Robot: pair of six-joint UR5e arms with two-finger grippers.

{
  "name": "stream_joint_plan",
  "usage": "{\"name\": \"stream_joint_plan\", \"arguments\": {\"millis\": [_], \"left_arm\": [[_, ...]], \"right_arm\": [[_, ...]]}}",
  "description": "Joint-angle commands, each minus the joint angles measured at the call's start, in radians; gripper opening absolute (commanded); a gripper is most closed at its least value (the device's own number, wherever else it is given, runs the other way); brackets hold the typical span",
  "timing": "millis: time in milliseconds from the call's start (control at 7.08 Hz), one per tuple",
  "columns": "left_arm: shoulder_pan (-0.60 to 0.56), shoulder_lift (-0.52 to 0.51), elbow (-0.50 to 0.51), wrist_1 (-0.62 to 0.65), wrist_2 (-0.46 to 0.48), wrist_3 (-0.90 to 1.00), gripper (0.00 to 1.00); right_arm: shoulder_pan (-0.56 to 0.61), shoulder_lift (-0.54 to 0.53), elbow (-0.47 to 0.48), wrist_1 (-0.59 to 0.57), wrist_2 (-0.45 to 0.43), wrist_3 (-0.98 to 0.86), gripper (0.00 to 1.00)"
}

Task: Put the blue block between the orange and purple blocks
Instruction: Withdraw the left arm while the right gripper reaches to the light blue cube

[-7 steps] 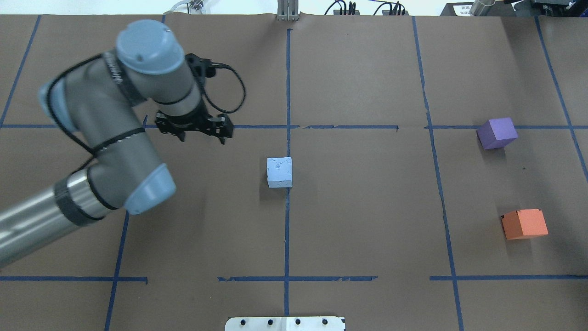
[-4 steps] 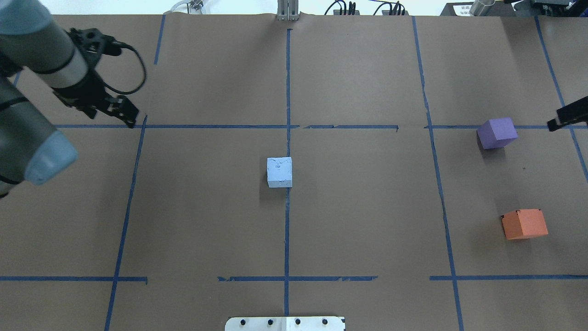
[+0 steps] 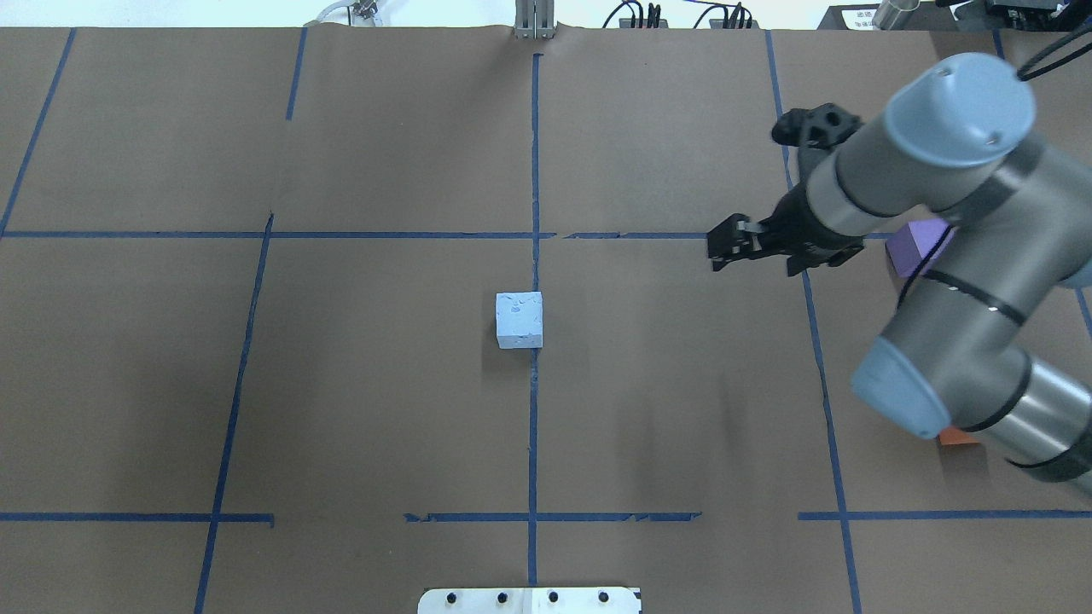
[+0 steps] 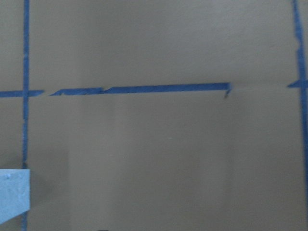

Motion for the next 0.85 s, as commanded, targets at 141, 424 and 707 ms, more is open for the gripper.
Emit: {"name": "stream_joint_plan", "arguments": {"millis": [141,424,707], "left_arm": [[-0.143,0.099,0.053,-0.039,-0.068,0.094,1.00],[-0.143,0.100,0.054,-0.049,-0.087,0.090,1.00],[-0.143,0.101,0.047,-0.049,-0.087,0.087,1.00]], "right_arm": [[-0.192,0.227,-0.102,-0.122,-0.167,0.162,1.00],[-0.220,0.422,-0.323,-0.123,-0.207,0.218,1.00],[-0.235,0.478,-0.396,-0.121,-0.209,0.222,1.00]]}}
